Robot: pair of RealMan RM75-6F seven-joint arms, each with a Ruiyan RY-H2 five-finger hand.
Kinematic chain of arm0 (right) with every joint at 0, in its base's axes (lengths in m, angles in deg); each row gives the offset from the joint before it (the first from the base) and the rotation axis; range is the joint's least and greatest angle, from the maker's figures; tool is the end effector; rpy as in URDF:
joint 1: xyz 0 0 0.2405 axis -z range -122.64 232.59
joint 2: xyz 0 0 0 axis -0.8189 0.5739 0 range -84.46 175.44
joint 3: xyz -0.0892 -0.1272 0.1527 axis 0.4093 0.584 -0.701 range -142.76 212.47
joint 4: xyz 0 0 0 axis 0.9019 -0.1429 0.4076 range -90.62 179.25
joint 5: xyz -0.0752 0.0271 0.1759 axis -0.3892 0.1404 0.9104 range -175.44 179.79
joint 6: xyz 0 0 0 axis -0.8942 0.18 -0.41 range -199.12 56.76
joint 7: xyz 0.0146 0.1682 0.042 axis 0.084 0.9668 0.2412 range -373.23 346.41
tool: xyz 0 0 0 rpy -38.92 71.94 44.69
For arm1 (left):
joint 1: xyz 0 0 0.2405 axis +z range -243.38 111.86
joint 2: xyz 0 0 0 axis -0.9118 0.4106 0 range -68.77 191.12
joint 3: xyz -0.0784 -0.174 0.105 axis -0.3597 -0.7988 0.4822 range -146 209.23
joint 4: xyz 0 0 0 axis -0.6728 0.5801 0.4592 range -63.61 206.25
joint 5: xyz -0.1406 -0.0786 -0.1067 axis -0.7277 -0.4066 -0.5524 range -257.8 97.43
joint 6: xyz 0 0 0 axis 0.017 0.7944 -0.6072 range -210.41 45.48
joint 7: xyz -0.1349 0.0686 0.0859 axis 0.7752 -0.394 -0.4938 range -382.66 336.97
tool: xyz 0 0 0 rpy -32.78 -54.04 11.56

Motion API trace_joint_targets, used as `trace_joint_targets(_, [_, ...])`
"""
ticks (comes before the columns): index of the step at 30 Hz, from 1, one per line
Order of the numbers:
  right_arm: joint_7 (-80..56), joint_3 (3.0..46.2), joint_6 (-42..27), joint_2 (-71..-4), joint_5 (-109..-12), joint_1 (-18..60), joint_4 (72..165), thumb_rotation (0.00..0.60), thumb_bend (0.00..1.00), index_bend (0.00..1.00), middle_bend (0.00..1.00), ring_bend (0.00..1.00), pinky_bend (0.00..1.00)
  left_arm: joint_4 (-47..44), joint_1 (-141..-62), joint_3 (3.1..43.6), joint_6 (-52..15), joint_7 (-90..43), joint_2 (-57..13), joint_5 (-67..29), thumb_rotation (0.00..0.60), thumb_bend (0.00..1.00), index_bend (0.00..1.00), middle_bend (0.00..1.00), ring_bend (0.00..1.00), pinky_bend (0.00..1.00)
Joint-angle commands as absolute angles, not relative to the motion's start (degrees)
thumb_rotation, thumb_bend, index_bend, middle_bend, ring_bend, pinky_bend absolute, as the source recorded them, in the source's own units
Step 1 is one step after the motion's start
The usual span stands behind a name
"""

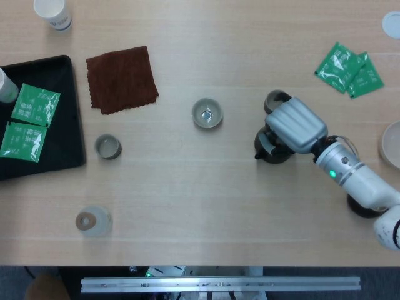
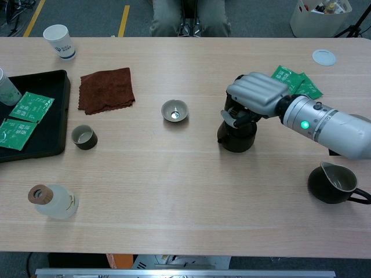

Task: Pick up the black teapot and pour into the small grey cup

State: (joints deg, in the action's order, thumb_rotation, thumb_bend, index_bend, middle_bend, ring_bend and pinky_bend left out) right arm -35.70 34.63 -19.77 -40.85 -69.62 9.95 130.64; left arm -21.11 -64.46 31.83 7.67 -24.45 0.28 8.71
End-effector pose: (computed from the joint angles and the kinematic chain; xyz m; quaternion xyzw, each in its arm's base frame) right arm -0.1185 -0.3029 -0.0390 0.8428 -0.2864 0.2956 0.3469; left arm -0.2841 0.1669 0.1751 -0.5973 -0.3736 -0.3515 0.6165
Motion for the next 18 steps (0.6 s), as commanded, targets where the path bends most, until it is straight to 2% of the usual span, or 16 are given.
trace_joint_targets(1, [-35.7,34.7,-20.3,-42.4,-70.0,10.2,129.1,0.319,0.54,0.9,0.9,0.85,0.23,-21.0,-64.5,31.9,7.6,-24.4,0.3,8.7,0.6,0.29,0.22,0.24,0.17,0.08])
trace_joint_targets(7, [-35.7,34.8,-20.7,-43.7,-70.7,10.5,127.4,0.317,0.54,0.86,0.87,0.82,0.22,-20.6,-64.5,31.8,7.3,-24.0,0.1,8.4,0.6,0.29,0.22,0.24,0.17,0.08])
trace_joint_targets(11, [-35.8,34.7,-21.2,-43.7,-70.8,10.6,127.4,0.319,0.54,0.81,0.82,0.75,0.2,-20.4,-64.6,31.8,7.0,-23.9,0.1,8.3,0.6,0.29,0.22,0.24,0.17,0.08])
trace_joint_targets(18, [-35.9,34.2,-21.5,-42.7,-70.9,10.7,128.4,0.317,0.52,0.57,0.64,0.55,0.14,-20.3,-64.8,31.8,6.9,-23.7,0.0,8.2,0.6,0.29,0.22,0.24,0.17,0.08])
